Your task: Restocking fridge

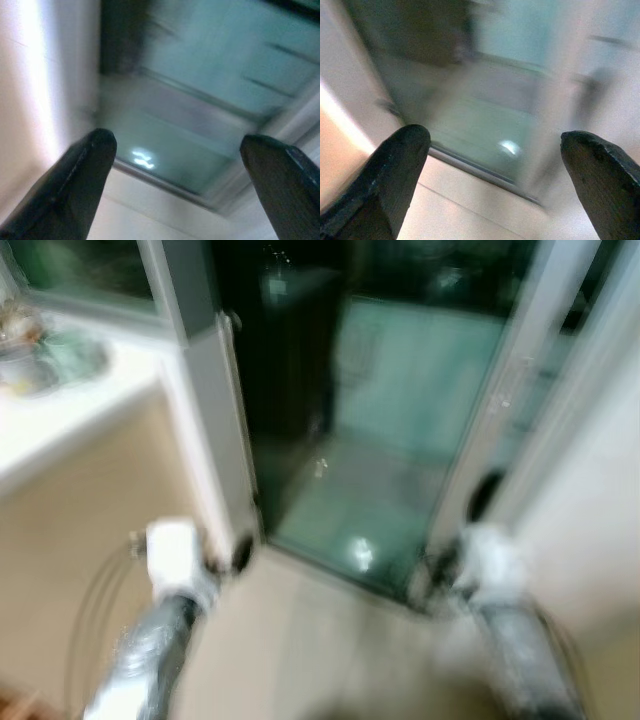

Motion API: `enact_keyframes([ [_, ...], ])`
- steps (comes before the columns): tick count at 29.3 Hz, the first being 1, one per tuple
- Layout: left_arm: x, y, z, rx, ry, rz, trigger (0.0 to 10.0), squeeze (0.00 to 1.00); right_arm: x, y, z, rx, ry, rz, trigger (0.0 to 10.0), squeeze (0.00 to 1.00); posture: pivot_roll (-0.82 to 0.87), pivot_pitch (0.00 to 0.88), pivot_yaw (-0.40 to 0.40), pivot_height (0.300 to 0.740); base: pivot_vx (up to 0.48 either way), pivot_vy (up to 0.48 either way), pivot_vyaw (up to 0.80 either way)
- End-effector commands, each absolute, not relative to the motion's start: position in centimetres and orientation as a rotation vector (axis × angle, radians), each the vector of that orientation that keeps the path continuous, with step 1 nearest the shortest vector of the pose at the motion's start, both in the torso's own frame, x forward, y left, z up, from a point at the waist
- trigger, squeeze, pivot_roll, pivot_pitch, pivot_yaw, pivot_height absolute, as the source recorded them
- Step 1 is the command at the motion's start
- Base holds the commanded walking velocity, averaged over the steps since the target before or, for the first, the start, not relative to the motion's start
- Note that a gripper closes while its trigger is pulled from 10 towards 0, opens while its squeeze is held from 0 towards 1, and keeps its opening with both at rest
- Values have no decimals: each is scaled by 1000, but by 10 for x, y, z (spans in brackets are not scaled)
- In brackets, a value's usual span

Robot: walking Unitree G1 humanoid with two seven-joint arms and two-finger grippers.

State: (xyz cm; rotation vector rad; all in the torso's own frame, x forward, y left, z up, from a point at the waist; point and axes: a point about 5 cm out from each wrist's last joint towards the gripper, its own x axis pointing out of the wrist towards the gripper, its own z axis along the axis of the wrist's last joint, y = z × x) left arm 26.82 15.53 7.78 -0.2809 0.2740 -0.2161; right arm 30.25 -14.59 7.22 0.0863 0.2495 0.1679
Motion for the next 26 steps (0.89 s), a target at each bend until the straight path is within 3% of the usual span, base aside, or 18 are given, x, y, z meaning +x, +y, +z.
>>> enact_keyframes([
  [1,270,159,83,-290,223,-224,10000,0,307,-137,80,93,211,218,10000,0,-89,0,-19,740,0,0,0],
  [5,283,167,95,-241,159,-253,10000,0,320,-140,88,117,157,184,10000,0,-78,0,18,740,0,0,0],
  [8,277,185,114,-9,-22,-200,10000,0,314,-158,97,106,43,111,10000,0,-68,0,24,740,0,0,0],
  [11,240,172,105,-166,132,-361,10000,0,278,-187,95,96,13,35,10000,0,-61,0,20,740,0,0,0],
  [16,245,167,101,-201,99,-298,10000,0,286,-178,86,104,64,54,10000,0,-70,0,18,740,0,0,0],
  [20,250,188,105,-95,4,-36,10000,0,287,-185,85,169,39,-10,10000,0,-70,0,17,740,0,0,0],
  [26,254,180,103,-110,13,-88,10000,0,293,-173,78,139,65,69,10000,0,-83,0,33,740,0,80,109],
])
